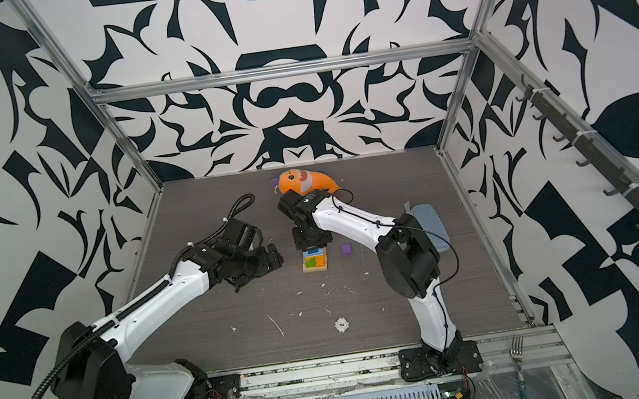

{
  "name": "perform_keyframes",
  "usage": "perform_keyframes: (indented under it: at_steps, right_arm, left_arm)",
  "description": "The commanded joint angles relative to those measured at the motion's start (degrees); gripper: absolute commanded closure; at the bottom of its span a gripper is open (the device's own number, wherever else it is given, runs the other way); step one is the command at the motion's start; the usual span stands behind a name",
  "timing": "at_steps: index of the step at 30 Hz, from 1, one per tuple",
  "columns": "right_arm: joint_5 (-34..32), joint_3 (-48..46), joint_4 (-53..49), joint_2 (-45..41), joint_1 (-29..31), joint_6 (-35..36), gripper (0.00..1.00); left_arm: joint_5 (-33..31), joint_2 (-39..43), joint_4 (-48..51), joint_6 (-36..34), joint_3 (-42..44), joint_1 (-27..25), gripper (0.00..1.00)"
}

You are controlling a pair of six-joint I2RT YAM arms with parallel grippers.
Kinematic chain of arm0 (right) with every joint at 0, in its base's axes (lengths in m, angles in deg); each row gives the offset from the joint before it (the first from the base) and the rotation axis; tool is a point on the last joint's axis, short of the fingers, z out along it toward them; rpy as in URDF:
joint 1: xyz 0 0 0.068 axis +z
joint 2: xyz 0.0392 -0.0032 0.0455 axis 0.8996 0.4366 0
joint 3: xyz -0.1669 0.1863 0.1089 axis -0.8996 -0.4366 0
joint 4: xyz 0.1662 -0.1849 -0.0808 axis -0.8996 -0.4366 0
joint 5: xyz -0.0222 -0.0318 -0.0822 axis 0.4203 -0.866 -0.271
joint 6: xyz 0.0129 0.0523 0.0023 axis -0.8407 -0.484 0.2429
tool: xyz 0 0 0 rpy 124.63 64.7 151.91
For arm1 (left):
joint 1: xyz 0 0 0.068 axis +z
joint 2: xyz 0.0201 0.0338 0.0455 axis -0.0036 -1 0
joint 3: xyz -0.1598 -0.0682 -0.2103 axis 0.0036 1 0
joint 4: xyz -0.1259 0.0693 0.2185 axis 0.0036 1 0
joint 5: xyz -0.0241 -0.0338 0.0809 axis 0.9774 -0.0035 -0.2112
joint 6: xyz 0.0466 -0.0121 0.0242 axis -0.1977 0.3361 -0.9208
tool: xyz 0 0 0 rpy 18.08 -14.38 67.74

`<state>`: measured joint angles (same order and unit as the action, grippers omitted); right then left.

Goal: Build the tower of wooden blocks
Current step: 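Lower the blue cube onto the light-blue bar and open the right gripper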

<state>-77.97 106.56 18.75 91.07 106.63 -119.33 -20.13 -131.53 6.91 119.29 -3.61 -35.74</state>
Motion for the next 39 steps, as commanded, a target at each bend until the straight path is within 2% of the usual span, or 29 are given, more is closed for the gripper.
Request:
perform_keyframes:
  at_steps: [1,24,34,39]
  right_arm:
    - [-0.37,-0.2,-0.08,-0.12,0.21,-0.61,0.74]
    - [-0.62,0.69,-0.65,0.01,0.2,-0.26,0.59]
    - [-0.51,1.27,-0.75,-0.21,0.23,-0.15,0.57]
    - [-0.73,1.57,-0.32,-1.89,0.2,0.41,0.48]
  left_arm:
    - [0.36,-0.66,-0.21,0.52,0.68,0.33,0.01]
    - [0.31,-1.09,-0.4,0.26,0.68,0.28,0.01]
    - [0.35,-1.08,-0.2,0.23,0.63,0.3,0.01]
    - [-0.33,-1.26,0.15,-0.42,0.21,0.34,0.01]
